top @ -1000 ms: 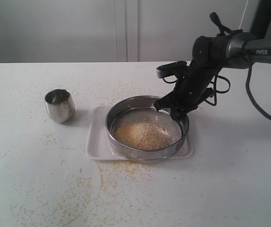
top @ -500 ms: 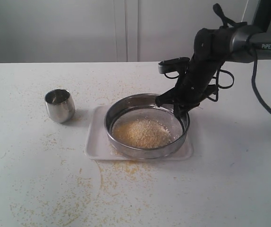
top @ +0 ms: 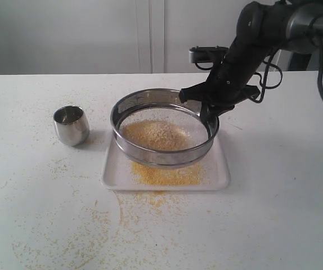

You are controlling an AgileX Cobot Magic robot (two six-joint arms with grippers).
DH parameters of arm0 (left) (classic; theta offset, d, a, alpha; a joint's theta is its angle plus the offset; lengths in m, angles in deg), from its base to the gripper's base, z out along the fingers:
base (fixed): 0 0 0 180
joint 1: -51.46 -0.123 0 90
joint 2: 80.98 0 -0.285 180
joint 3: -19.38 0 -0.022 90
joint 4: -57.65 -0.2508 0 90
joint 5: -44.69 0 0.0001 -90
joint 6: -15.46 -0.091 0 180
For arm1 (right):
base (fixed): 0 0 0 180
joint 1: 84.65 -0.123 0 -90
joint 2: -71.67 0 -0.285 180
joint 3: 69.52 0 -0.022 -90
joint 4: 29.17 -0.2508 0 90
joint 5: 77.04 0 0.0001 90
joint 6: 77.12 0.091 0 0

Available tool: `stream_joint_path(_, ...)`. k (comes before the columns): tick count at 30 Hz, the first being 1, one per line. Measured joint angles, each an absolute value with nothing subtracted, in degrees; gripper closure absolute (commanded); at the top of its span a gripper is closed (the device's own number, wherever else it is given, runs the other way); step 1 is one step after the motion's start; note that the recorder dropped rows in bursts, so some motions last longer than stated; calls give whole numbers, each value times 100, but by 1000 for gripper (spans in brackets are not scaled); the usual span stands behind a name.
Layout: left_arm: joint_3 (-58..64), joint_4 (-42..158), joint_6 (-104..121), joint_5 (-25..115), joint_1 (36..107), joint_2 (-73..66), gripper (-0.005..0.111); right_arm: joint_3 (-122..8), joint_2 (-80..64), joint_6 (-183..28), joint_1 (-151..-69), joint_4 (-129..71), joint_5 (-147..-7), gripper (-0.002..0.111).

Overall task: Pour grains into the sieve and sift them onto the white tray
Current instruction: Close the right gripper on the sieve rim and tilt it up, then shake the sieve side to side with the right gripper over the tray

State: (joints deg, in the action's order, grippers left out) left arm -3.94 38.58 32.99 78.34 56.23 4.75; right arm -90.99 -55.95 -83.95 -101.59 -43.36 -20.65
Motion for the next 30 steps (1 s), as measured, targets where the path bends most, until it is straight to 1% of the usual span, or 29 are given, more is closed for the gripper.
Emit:
stream_joint_path(5,-394,3858,3299,7834,5623,475,107,-9099,-5427,-8372,-10159,-4290,-1800,108)
stream_joint_path(10,-394,3858,3299,7834,5623,475,107,-9099,-5414,-8389,-10159,-4240,-1842,108)
stream_joint_path(17,-394,3858,3299,7834,5623,475,107,-9099,-5414,-9017,-10195,-4222,-1767,108)
stream_joint_path(22,-394,3858,3299,7834,5623,475,107,-9099,-5414,-9444,-10197,-4278,-1972,108)
stream_joint_path(26,-394,3858,3299,7834,5623,475,107,-9099,-5414,-9135,-10207,-4060,-2114,108)
stream_joint_path(30,-394,3858,3299,7834,5623,475,107,-9101,-5414,-9386,-10197,-4027,-2324,108)
